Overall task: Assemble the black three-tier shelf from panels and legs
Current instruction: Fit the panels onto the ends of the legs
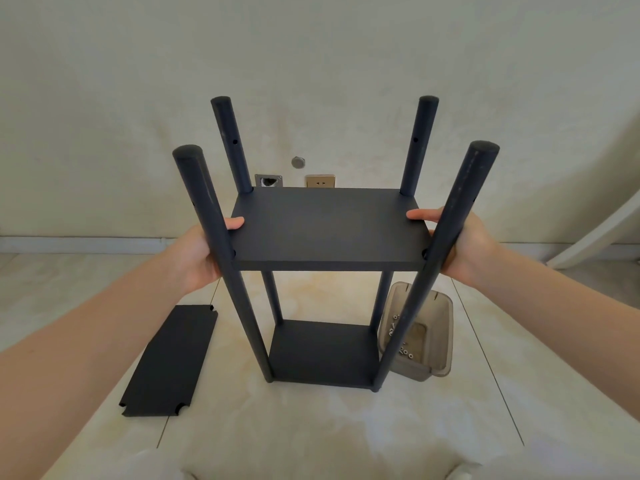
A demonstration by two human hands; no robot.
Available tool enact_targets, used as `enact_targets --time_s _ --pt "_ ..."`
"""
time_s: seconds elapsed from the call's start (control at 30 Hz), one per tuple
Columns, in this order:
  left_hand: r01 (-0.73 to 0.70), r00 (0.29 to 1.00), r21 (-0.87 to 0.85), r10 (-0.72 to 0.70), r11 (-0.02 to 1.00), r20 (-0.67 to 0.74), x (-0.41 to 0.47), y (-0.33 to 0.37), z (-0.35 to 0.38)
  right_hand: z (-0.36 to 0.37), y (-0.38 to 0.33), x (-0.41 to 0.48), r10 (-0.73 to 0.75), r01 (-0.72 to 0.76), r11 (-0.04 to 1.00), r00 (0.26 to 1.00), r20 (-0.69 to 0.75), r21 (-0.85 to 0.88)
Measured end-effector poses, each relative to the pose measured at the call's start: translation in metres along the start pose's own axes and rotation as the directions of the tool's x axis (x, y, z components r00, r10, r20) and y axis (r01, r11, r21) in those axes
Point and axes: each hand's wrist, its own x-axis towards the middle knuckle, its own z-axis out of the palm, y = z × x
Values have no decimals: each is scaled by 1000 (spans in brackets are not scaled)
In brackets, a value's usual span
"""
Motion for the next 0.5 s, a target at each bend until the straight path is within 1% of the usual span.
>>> enact_targets --time_s 0.5 --pt "36 999 -13 -35 999 15 10 -12 -7 -1 17 5 80 -79 996 997 -17 36"
